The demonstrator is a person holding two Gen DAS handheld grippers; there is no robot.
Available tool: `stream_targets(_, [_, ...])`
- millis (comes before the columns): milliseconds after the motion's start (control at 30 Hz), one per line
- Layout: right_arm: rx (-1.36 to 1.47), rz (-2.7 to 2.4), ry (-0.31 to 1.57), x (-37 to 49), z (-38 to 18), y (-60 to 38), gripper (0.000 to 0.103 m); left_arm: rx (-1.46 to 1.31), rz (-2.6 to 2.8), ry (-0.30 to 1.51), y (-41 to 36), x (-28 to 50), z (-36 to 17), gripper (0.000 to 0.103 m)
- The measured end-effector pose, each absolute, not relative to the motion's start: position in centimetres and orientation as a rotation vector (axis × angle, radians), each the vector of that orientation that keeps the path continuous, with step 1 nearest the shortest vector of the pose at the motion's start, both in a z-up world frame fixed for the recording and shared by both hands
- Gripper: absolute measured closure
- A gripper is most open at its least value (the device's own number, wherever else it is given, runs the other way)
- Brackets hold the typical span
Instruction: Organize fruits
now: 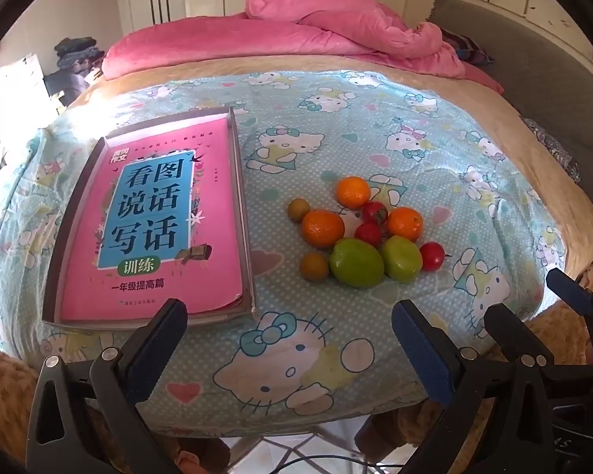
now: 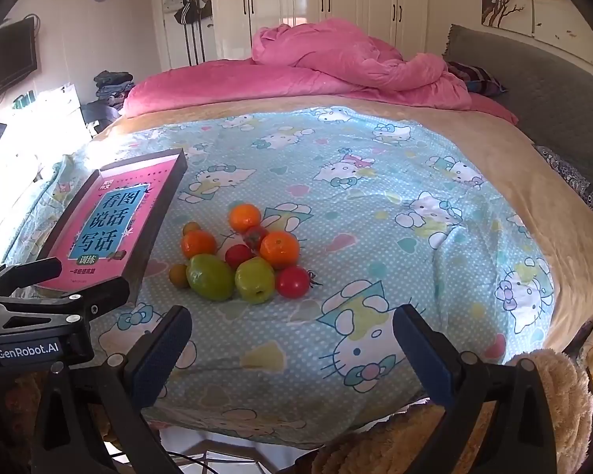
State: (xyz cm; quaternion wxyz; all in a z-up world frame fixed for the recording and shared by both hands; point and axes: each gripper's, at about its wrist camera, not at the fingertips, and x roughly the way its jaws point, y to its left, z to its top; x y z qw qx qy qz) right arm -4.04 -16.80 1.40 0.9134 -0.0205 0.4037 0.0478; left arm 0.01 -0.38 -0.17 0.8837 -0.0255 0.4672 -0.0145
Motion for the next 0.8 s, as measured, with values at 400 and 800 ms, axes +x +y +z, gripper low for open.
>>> stream_targets(400, [-0.039,0.099,0.833,-4.12,1.27,-16.89,0.000,-0.055,-0.031,0.970,-0.35,0.03,-0.14,0.000])
stream_targets(800, [-0.039,0.099,0.834,-3.95,1.31,-16.86,0.000,-0.057,-0.034,0.967,-0.29,0.08,0.03,0.000])
